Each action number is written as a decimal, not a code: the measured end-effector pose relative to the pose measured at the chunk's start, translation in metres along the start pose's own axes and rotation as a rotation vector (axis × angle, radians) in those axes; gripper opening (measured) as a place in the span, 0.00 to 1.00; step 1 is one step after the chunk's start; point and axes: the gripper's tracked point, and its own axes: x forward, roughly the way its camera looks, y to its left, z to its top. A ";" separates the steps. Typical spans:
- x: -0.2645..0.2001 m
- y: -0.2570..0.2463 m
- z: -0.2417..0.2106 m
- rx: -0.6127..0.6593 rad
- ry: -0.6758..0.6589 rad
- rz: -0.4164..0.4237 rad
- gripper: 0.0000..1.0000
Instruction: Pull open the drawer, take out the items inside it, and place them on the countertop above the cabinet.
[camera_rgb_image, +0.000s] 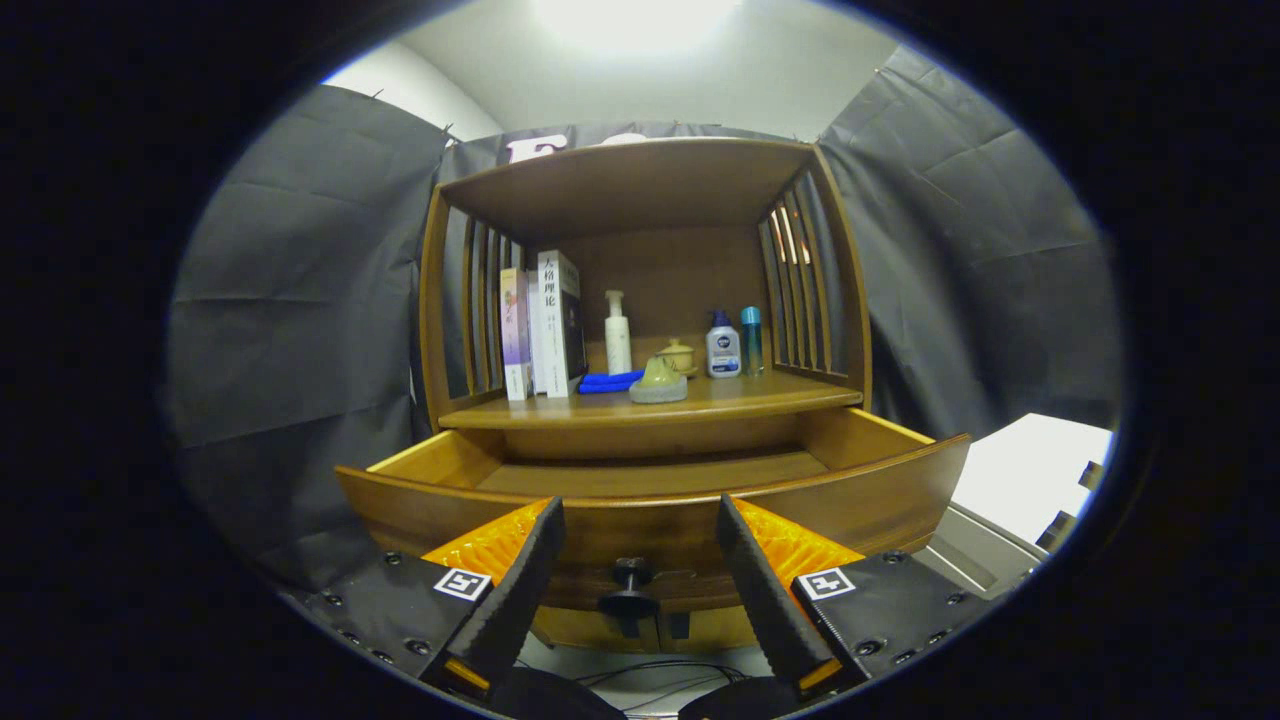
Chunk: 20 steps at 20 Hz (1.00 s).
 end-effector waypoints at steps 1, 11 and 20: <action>0.003 0.001 -0.006 -0.015 0.014 -0.001 0.96; 0.024 -0.002 -0.038 -0.080 0.065 -0.060 0.96; 0.041 0.005 -0.035 -0.084 0.074 -0.082 0.98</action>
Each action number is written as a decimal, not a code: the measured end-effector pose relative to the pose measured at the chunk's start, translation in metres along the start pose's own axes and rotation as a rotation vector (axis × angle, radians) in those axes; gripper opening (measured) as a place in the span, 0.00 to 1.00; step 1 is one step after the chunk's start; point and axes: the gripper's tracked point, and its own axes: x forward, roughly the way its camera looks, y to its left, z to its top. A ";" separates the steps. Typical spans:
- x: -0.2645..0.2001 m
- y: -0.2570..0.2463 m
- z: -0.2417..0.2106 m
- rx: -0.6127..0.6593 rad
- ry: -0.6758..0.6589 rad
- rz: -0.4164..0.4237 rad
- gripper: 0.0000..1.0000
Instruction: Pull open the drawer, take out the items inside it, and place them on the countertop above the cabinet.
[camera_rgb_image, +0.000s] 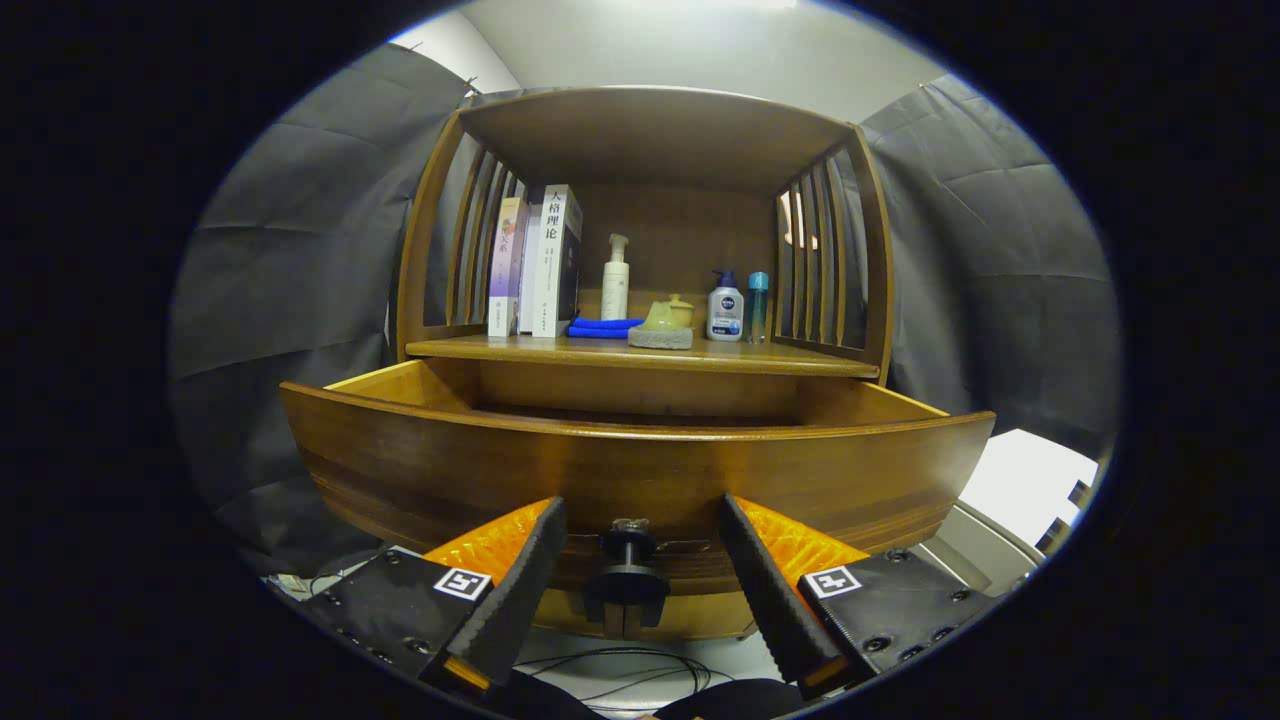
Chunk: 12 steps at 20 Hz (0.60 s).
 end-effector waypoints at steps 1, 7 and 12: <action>0.005 0.000 0.003 -0.005 0.000 0.000 0.98; 0.040 0.003 0.012 0.000 0.017 -0.011 0.98; 0.075 0.003 0.018 -0.004 0.019 -0.016 0.98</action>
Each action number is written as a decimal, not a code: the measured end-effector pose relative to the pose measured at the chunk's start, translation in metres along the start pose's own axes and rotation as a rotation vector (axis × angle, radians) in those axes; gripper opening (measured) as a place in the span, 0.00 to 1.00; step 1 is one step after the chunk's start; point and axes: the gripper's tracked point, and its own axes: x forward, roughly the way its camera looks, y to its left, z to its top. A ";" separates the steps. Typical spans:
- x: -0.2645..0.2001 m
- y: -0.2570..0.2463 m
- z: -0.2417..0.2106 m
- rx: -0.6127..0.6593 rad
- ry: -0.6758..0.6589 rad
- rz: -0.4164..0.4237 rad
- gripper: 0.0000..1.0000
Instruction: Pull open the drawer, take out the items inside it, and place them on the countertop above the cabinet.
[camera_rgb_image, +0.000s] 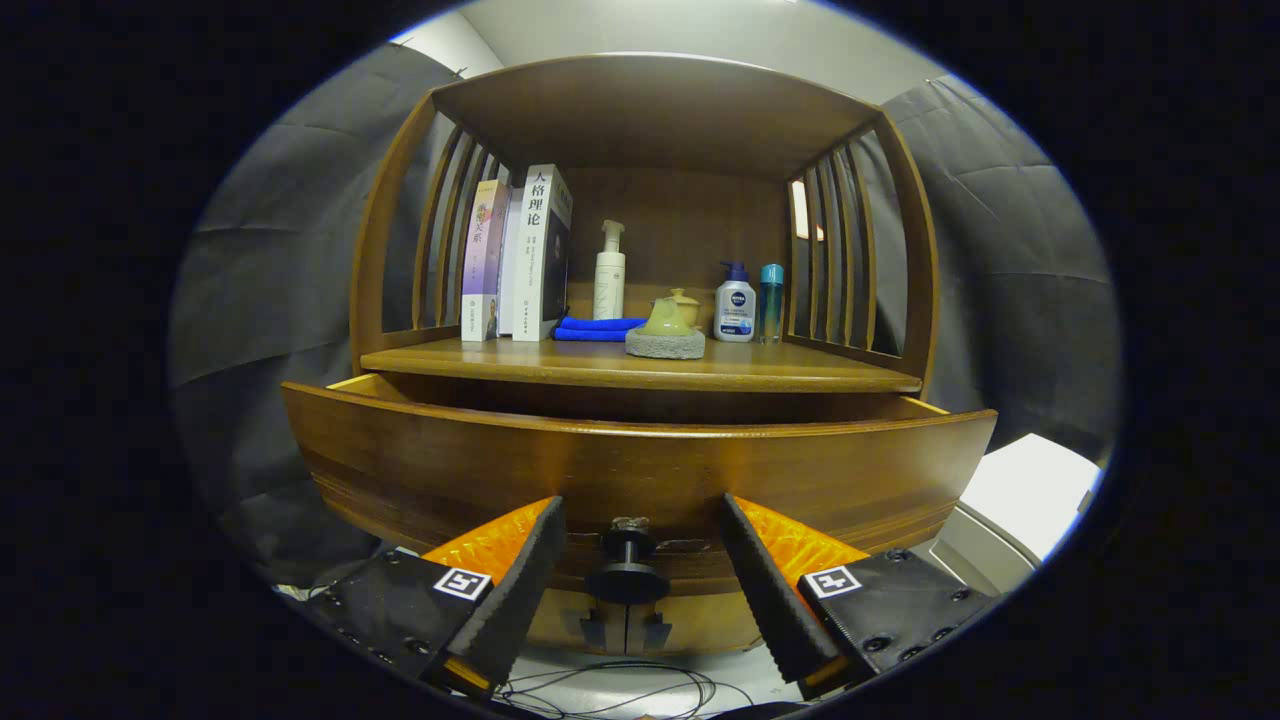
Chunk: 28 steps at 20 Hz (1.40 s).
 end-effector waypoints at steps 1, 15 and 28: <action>0.008 0.000 0.001 -0.001 0.005 0.002 0.98; 0.071 -0.001 0.009 -0.017 0.030 -0.003 0.98; 0.010 -0.003 0.055 0.018 -0.019 0.045 0.99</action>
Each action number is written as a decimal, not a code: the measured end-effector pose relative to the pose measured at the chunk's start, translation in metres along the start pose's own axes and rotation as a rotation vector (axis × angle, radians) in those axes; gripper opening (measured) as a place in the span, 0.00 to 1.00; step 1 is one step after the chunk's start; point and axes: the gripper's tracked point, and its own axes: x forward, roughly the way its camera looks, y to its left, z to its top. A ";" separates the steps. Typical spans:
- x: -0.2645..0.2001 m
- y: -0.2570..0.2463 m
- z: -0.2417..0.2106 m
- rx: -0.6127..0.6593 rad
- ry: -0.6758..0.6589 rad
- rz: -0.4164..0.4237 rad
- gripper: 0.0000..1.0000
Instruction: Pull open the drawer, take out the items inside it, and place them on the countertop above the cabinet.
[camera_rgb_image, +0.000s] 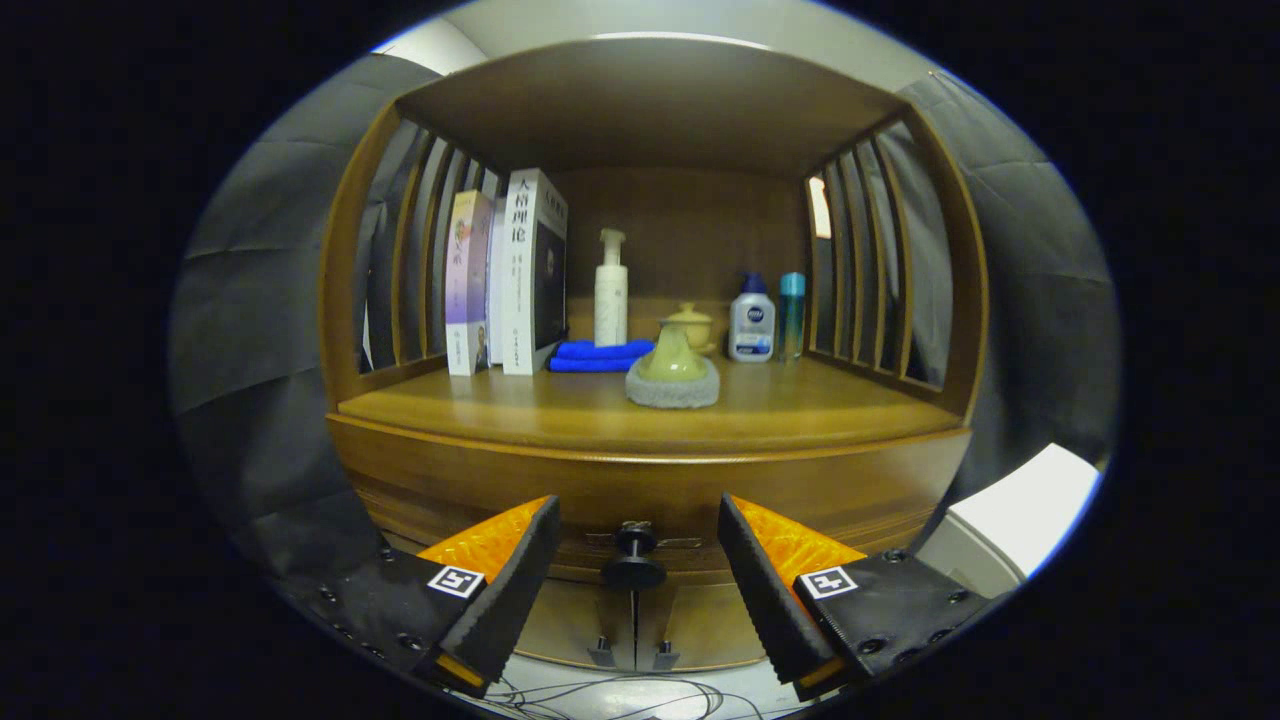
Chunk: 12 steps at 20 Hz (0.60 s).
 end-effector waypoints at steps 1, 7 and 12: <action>-0.014 0.004 0.013 0.003 -0.026 0.012 0.99; -0.112 0.017 0.103 0.040 -0.157 0.056 0.98; -0.184 0.017 0.136 0.035 -0.240 0.060 0.98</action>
